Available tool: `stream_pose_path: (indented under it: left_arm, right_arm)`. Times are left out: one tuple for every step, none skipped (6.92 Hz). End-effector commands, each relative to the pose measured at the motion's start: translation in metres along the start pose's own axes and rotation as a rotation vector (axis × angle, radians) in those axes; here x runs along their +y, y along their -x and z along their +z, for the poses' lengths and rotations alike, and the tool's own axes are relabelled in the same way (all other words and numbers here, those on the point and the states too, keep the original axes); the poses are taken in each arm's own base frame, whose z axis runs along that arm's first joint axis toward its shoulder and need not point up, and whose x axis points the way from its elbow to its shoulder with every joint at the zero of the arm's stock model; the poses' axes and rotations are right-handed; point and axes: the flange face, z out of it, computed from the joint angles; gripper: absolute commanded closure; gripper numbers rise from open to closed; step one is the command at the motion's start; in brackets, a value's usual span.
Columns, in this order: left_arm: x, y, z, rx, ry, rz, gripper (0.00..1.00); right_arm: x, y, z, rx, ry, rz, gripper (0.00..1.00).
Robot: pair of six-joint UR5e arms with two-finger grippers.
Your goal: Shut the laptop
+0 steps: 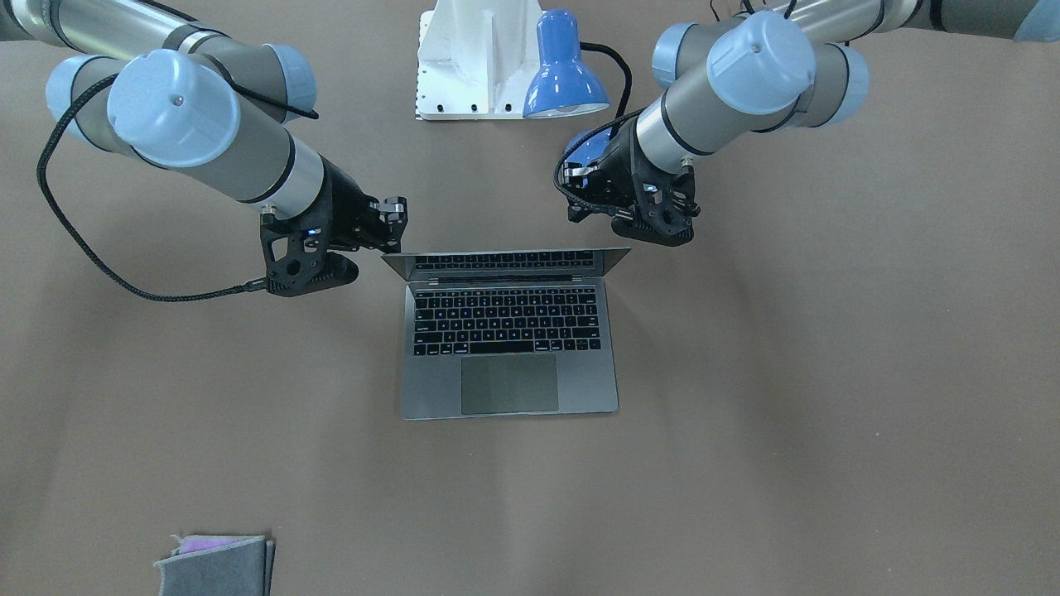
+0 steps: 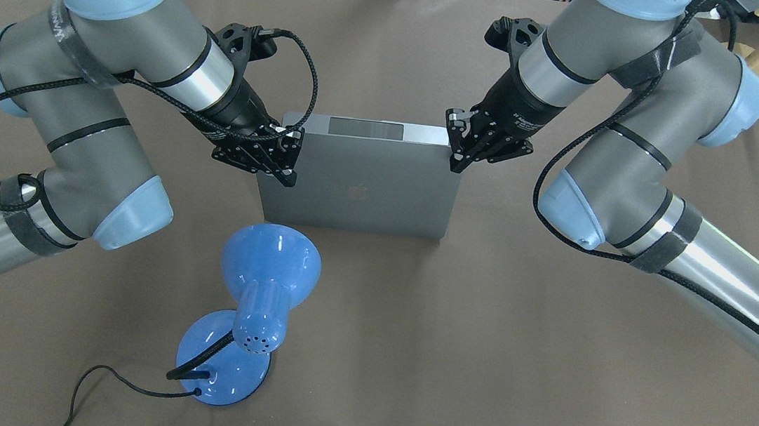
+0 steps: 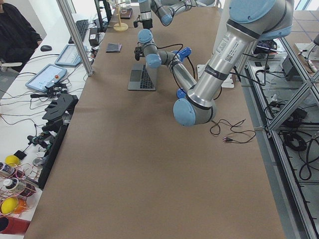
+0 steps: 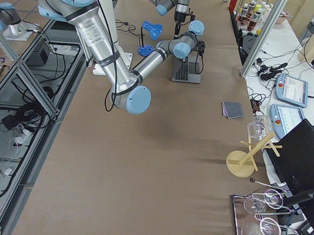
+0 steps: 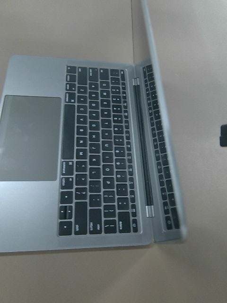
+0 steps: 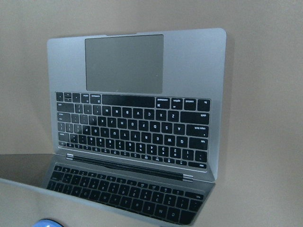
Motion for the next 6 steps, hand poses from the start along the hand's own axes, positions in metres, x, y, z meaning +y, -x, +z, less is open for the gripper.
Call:
stream_pose_path:
  left_arm:
    - [-0.031, -0.010, 0.015, -0.006, -0.046, 0.011, 1.00]
    - [-0.049, -0.005, 0.030, -0.009, -0.072, 0.014, 1.00]
    - [-0.065, 0.006, 0.031, -0.013, -0.087, 0.006, 1.00]
    - [-0.074, 0.013, 0.032, -0.019, -0.093, -0.004, 1.00]
    - [-0.085, 0.013, 0.037, -0.023, -0.097, -0.003, 1.00]
    - [-0.095, 0.015, 0.041, -0.044, -0.120, 0.016, 1.00]
  right_arm:
    - [-0.019, 0.012, -0.014, -0.009, -0.027, 0.012, 1.00]
    - [-0.031, 0.013, -0.009, 0.002, -0.028, 0.023, 1.00]
    - [-0.053, 0.016, 0.002, 0.014, -0.044, 0.027, 1.00]
    - [-0.081, 0.018, 0.021, 0.020, -0.058, 0.026, 1.00]
    - [-0.104, 0.023, 0.036, 0.029, -0.068, 0.028, 1.00]
    - [-0.123, 0.025, 0.046, 0.048, -0.085, 0.037, 1.00]
